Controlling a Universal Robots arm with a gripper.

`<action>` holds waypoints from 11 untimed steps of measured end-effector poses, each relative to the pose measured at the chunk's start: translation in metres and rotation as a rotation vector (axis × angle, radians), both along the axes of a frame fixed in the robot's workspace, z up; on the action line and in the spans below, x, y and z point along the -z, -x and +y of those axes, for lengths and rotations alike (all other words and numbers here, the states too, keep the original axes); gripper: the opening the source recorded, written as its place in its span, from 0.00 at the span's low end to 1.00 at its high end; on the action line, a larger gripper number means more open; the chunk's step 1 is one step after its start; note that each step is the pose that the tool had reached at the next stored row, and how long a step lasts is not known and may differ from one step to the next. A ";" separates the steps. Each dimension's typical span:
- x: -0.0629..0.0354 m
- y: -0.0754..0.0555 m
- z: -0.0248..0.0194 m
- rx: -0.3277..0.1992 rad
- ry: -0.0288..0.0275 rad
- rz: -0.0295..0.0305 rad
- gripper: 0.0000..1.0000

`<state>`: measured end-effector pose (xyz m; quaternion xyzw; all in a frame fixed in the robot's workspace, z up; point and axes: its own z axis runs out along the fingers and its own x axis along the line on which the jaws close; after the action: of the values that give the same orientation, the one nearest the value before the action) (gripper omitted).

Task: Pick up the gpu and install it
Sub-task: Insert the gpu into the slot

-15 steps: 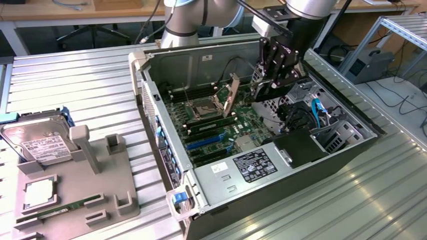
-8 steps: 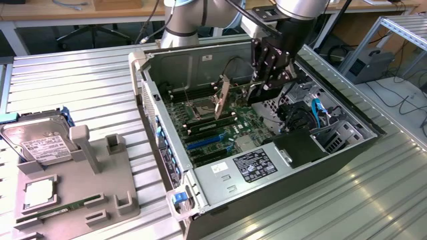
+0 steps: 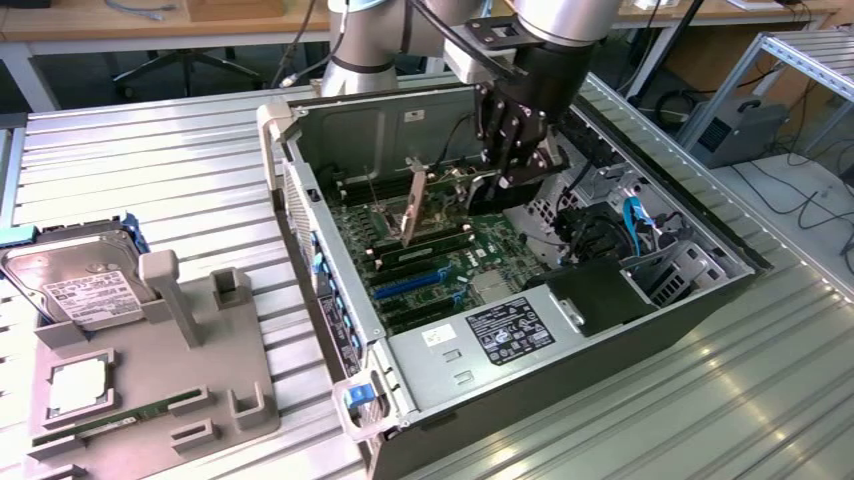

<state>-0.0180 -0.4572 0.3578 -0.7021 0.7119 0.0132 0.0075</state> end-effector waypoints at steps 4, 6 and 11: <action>0.0014 0.010 0.0000 0.003 0.0000 0.0000 0.27; 0.0014 0.010 0.0000 0.003 0.0000 0.0000 0.27; 0.0101 0.010 0.0000 0.003 0.0000 0.0000 0.27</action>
<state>-0.0282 -0.4572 0.3477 -0.7011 0.7129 0.0132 0.0075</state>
